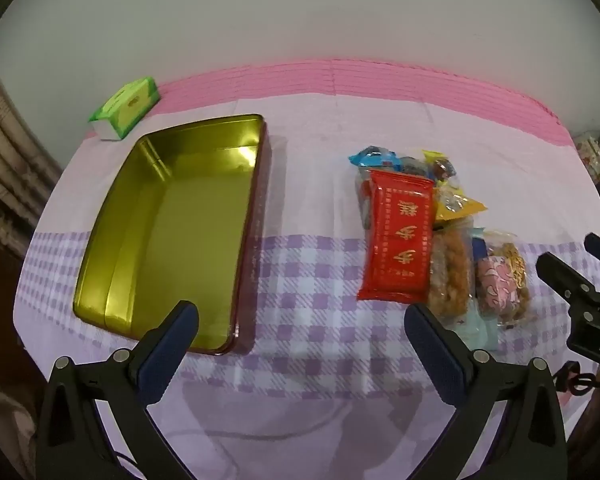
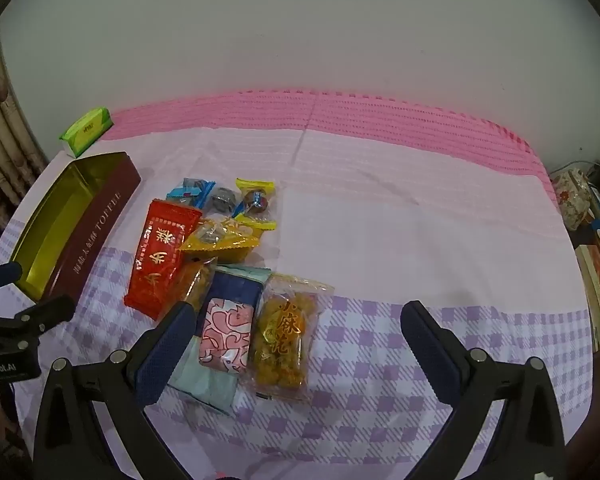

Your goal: Organize snacks

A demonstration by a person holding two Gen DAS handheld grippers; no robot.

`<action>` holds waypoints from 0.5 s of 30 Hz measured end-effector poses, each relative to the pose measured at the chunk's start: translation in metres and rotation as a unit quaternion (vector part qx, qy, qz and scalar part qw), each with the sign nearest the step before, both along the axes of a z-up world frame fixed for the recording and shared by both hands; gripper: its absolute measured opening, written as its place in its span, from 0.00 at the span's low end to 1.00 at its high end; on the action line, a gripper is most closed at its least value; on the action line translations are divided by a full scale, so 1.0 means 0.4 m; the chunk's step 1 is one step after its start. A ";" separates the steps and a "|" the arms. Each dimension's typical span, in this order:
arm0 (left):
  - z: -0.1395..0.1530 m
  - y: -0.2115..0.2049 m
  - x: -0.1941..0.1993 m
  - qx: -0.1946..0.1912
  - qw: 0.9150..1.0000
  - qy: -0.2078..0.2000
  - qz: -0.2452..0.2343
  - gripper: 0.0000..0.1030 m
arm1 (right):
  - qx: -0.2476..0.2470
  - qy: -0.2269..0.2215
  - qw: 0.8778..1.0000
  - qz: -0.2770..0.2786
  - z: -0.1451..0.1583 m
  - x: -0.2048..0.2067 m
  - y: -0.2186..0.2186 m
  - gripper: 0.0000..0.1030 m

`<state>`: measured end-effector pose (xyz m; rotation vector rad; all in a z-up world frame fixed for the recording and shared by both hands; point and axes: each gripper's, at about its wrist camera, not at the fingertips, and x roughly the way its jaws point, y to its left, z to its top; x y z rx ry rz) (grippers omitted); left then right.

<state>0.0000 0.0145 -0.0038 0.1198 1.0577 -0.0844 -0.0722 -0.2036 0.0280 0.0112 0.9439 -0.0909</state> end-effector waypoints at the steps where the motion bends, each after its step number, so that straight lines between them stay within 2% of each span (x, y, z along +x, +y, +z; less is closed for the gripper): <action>1: -0.001 0.002 -0.001 0.000 1.000 -0.001 0.000 0.99 | 0.003 0.001 1.000 0.001 -0.010 0.000 -0.008 0.99; 5: -0.002 0.007 -0.001 0.002 1.000 0.000 0.006 0.99 | 0.004 0.004 1.000 -0.003 -0.017 0.001 -0.013 0.99; 9: 0.000 0.018 -0.001 -0.012 1.000 -0.004 0.014 0.99 | 0.006 0.006 1.000 -0.004 -0.022 0.000 -0.014 0.99; 15: 0.001 0.011 0.000 -0.014 1.000 -0.002 0.007 0.99 | 0.008 0.007 1.000 -0.003 -0.025 -0.001 -0.010 0.99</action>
